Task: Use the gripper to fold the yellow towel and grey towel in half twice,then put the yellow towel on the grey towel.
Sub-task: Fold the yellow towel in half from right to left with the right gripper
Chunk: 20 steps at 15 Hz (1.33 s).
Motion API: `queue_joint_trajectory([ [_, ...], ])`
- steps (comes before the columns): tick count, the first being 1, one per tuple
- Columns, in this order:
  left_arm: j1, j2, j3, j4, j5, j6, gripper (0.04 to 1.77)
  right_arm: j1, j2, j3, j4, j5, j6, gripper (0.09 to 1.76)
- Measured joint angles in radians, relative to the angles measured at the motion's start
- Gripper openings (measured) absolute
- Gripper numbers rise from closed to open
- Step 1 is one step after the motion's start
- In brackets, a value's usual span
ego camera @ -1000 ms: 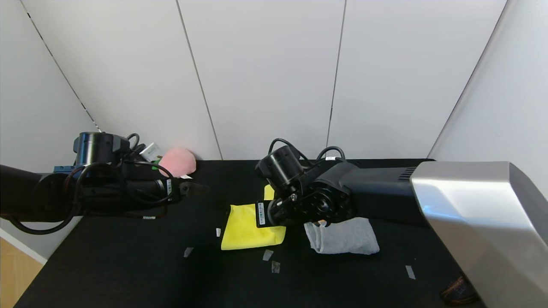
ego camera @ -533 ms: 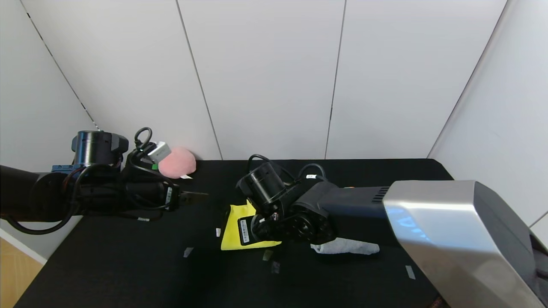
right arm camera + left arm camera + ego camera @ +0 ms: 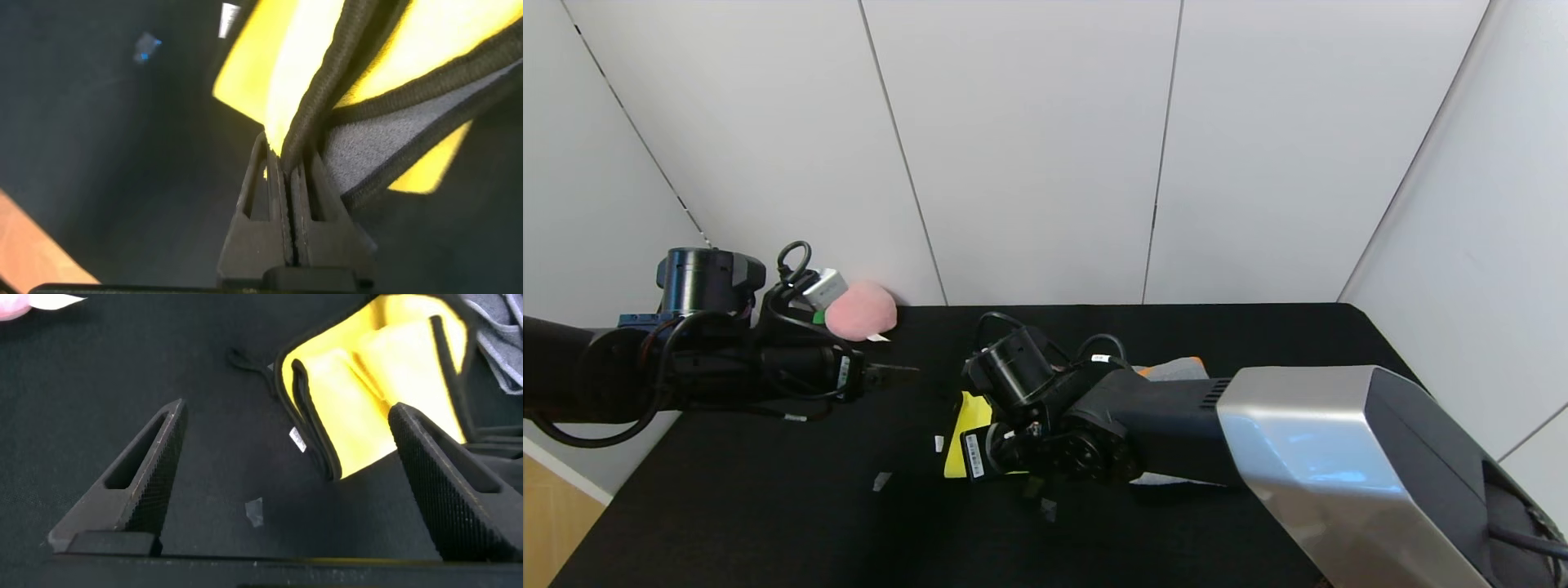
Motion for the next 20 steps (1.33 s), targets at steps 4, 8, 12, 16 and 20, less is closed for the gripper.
queue_joint_trajectory([
  [4, 0.000, 0.001, 0.000, 0.000, 0.000, 0.000, 1.72, -0.005, 0.026, 0.000, -0.077, 0.056, -0.012, 0.14],
  [8, 0.000, 0.001, 0.000, 0.000, 0.000, 0.000, 1.72, 0.000, 0.049, -0.004, -0.106, 0.080, -0.042, 0.14],
  [12, 0.000, 0.001, 0.000, 0.000, 0.000, 0.000, 1.72, 0.001, 0.075, -0.008, -0.134, 0.081, -0.059, 0.14],
  [16, -0.001, 0.003, 0.000, 0.000, 0.005, 0.000, 1.72, 0.001, 0.094, -0.008, -0.147, 0.084, -0.078, 0.14],
  [20, -0.002, 0.003, 0.000, 0.000, 0.005, 0.000, 1.72, 0.001, 0.096, -0.009, -0.150, 0.095, -0.079, 0.77],
])
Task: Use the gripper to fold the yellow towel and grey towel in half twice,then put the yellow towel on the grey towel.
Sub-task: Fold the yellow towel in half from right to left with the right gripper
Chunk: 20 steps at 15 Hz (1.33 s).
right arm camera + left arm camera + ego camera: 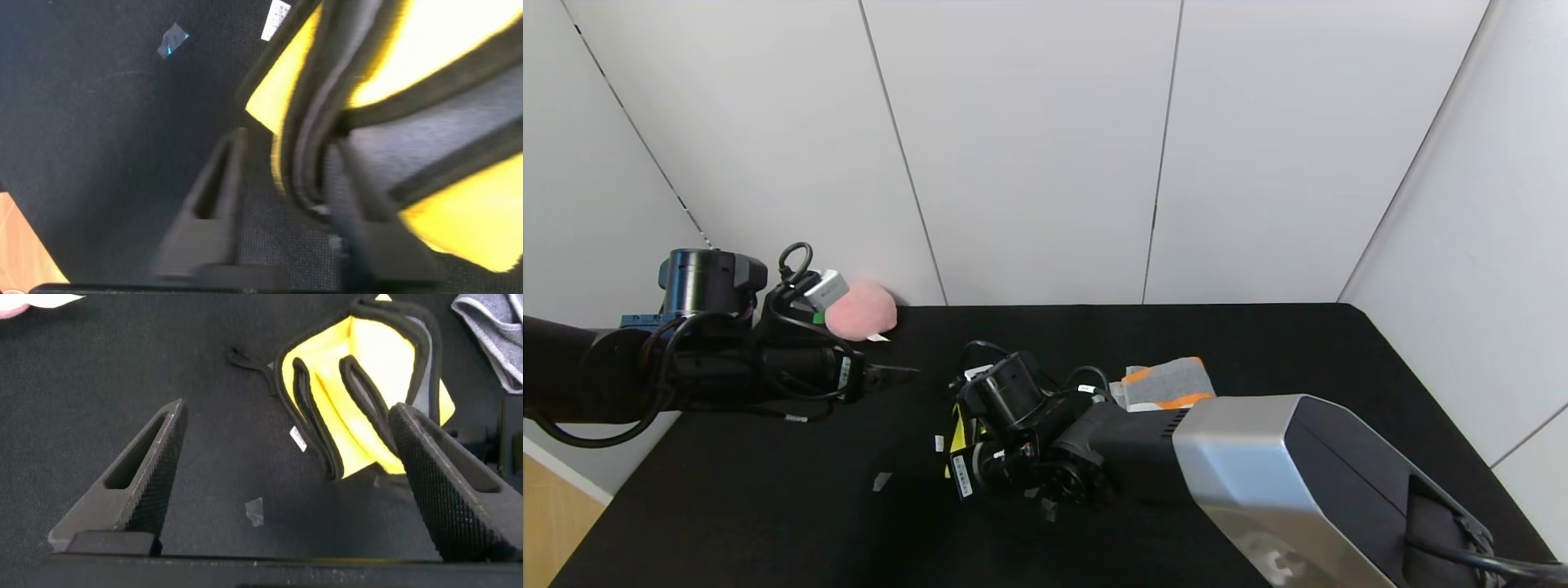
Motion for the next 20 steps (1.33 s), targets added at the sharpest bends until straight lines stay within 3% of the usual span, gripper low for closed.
queue_joint_trajectory([
  [4, 0.000, 0.002, 0.001, 0.000, 0.000, 0.000, 1.72, 0.006, -0.010, 0.000, -0.008, -0.002, 0.000, 1.15],
  [8, 0.000, 0.001, 0.001, 0.000, 0.001, 0.000, 1.72, 0.027, -0.037, 0.000, -0.011, -0.002, -0.001, 1.38],
  [15, -0.001, 0.001, 0.001, 0.000, 0.000, 0.000, 1.72, 0.033, -0.087, 0.000, -0.007, -0.014, -0.007, 1.57],
  [20, -0.007, 0.000, 0.005, 0.000, 0.001, 0.000, 1.72, -0.021, -0.150, 0.000, 0.002, -0.049, -0.017, 1.64],
])
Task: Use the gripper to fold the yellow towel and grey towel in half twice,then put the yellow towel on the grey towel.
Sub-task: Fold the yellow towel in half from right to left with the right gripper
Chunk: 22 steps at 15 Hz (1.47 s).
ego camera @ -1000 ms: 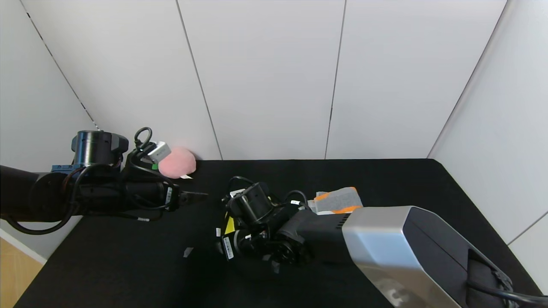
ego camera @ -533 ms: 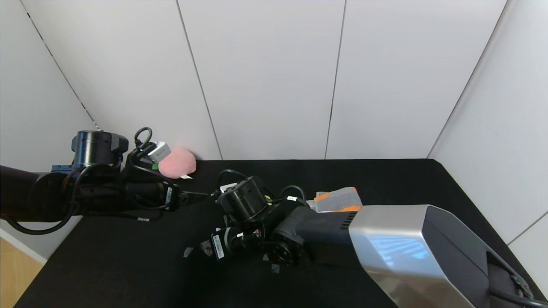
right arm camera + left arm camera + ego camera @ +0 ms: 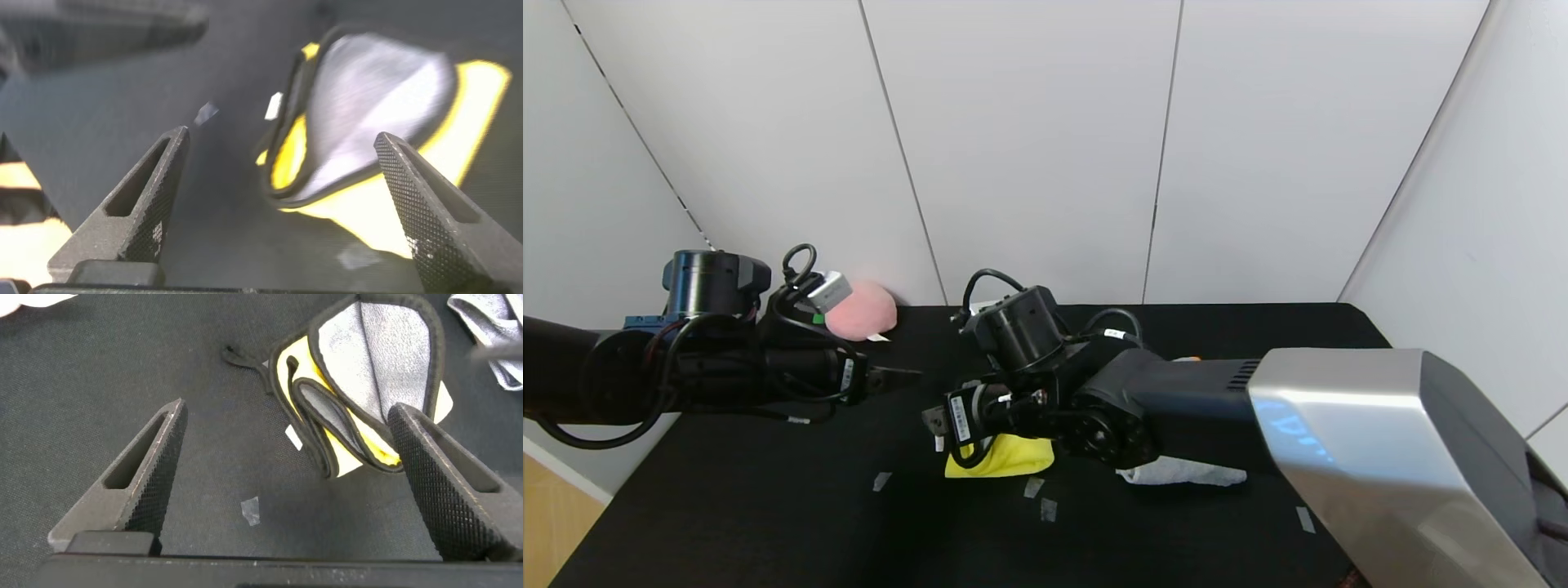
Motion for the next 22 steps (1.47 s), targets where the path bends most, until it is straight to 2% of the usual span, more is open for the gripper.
queue_joint_trajectory([
  [5, -0.002, -0.006, 0.003, 0.000, 0.000, 0.000, 1.72, -0.069, -0.024, 0.001, 0.010, -0.001, -0.002, 1.67],
  [8, -0.002, -0.008, 0.003, 0.000, 0.000, 0.000, 1.72, -0.083, -0.011, 0.001, 0.012, -0.001, -0.001, 1.68],
  [22, 0.004, -0.014, 0.001, 0.000, 0.000, 0.000, 1.72, -0.012, 0.079, 0.000, -0.062, 0.039, -0.024, 1.70],
])
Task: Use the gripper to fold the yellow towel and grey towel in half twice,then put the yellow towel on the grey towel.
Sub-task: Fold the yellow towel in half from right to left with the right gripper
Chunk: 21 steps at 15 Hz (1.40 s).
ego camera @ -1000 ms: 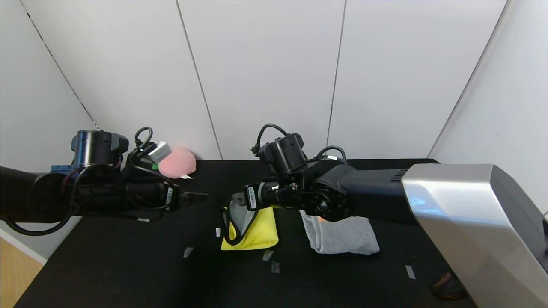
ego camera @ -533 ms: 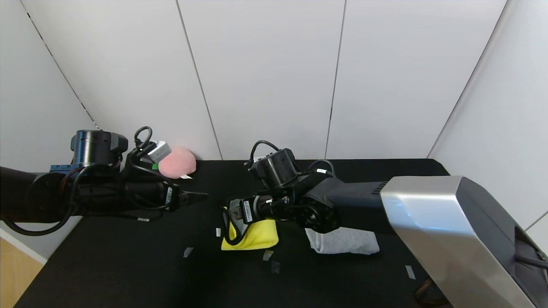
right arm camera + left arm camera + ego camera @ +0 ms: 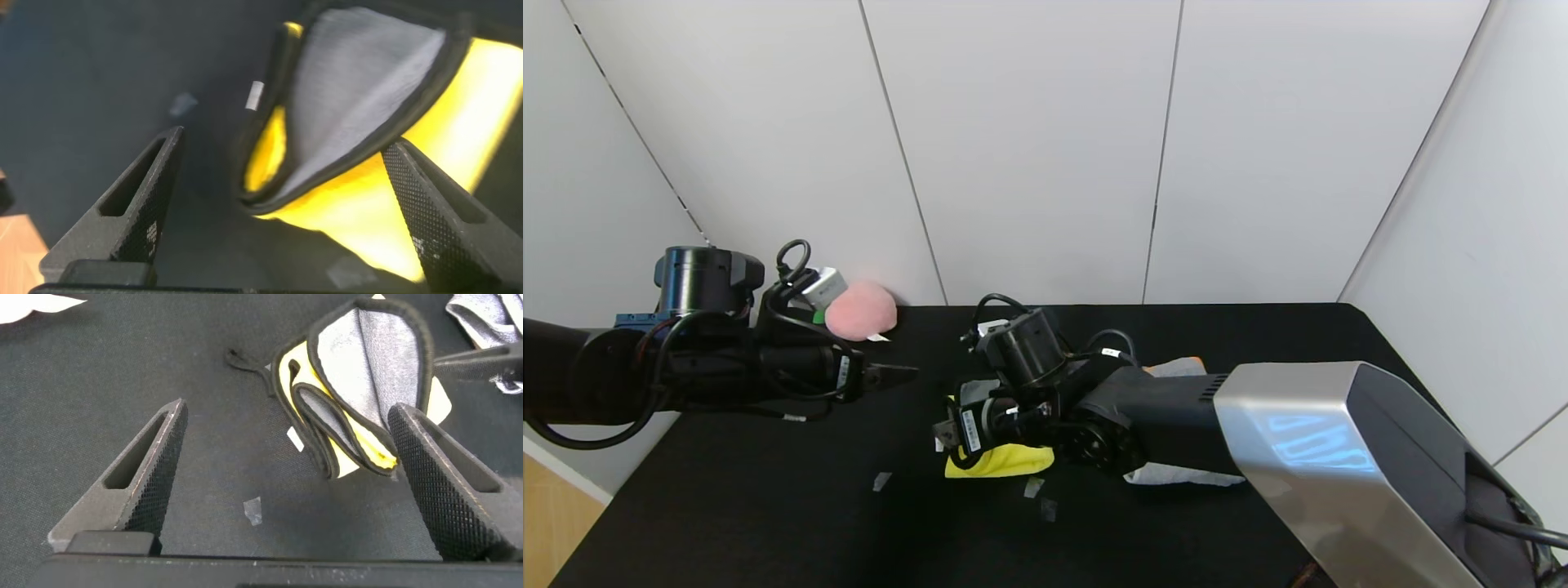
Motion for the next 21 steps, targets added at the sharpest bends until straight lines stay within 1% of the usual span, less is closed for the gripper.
queue_joint_trajectory([
  [2, 0.000, 0.000, 0.000, 0.000, 0.000, 0.000, 1.72, 0.006, 0.005, 0.000, -0.040, 0.012, -0.012, 1.70],
  [6, 0.000, 0.000, 0.000, 0.000, 0.000, 0.000, 1.72, 0.014, 0.022, 0.000, -0.093, 0.067, -0.028, 1.70],
  [10, 0.000, 0.000, 0.000, 0.000, 0.000, 0.000, 1.72, 0.040, 0.062, 0.000, -0.123, 0.069, -0.030, 1.70],
  [14, 0.000, 0.001, 0.000, 0.000, 0.000, 0.001, 1.72, 0.067, 0.103, 0.000, -0.156, 0.072, -0.057, 1.70],
  [21, -0.003, 0.004, 0.001, 0.000, 0.000, 0.000, 1.72, 0.069, 0.115, 0.000, -0.159, 0.071, -0.057, 1.71],
])
